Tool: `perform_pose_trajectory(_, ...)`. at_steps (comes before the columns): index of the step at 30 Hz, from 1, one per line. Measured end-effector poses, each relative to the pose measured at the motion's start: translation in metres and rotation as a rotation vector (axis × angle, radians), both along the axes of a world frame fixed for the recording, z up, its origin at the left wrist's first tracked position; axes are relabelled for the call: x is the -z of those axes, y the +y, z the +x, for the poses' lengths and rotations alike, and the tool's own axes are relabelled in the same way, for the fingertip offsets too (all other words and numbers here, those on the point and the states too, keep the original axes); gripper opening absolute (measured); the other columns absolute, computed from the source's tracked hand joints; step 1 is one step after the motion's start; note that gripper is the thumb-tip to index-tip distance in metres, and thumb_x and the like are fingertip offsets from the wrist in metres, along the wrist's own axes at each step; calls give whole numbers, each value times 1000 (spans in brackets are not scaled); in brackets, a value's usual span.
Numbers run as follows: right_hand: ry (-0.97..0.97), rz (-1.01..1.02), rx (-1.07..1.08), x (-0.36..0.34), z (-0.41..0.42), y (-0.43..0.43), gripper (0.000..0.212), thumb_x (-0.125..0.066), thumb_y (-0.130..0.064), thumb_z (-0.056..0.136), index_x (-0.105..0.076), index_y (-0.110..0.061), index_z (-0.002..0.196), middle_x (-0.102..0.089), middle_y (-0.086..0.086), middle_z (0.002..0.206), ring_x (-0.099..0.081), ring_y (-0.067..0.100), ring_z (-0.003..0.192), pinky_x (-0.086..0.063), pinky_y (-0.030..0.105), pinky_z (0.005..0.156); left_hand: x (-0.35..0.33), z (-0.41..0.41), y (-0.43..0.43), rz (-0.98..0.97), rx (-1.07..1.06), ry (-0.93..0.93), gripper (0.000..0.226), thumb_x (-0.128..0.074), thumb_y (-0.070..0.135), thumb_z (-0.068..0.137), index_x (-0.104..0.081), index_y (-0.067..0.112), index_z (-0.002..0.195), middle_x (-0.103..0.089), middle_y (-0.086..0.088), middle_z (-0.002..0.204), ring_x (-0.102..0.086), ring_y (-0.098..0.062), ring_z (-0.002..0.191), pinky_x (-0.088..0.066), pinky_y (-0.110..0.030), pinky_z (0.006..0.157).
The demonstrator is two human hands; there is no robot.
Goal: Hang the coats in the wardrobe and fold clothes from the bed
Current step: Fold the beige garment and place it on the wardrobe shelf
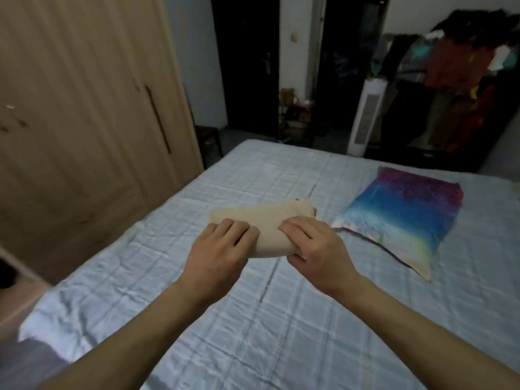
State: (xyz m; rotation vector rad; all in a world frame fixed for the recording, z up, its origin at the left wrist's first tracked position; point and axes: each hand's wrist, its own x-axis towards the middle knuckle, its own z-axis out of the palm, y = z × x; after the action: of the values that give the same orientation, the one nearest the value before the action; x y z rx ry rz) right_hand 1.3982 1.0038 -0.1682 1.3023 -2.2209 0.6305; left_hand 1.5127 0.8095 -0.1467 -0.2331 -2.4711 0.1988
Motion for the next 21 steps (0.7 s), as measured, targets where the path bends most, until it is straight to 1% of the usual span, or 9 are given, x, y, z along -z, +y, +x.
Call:
perform_pose_trajectory(2,36,-13,-84,-19,9,-30,45,-73,-10,68,-67,-8,113,-68,7,113,-63,24,106,-50,33,86,-21,27,-20,-18,-78,20,22,-61,6,82,-66,9,103,-62,-8,96,-56,-29,79,-42,-41,62)
perform_pose_trajectory(5,74,-32,-203,-40,33,-82,45,-73,-13,71,-65,-9,116,-67,6,114,-61,23,107,-50,33,87,-45,73,-54,-47,-209,37,21,-62,10,82,-65,10,103,-62,-8,96,-55,-29,80,-41,-41,63)
perform_pose_trajectory(12,148,-63,-448,-66,112,-213,48,-80,-15,68,-66,-12,114,-67,3,112,-61,20,104,-49,31,85,-69,190,-141,-75,-427,64,20,-63,11,84,-66,9,105,-63,-8,97,-57,-29,80,-44,-41,63)
perform_pose_trajectory(16,188,-88,-552,-81,162,-294,47,-74,-11,67,-64,-11,114,-66,3,111,-60,21,104,-48,31,85,-79,252,-204,-99,-520,80,23,-68,12,82,-65,8,105,-62,-8,96,-57,-29,81,-44,-42,63)
perform_pose_trajectory(21,222,-106,-661,-98,232,-404,42,-71,-18,74,-65,-10,115,-65,5,113,-61,24,106,-48,32,87,-87,334,-295,-107,-628,113,30,-70,14,78,-63,10,108,-59,-7,100,-53,-27,84,-42,-39,66)
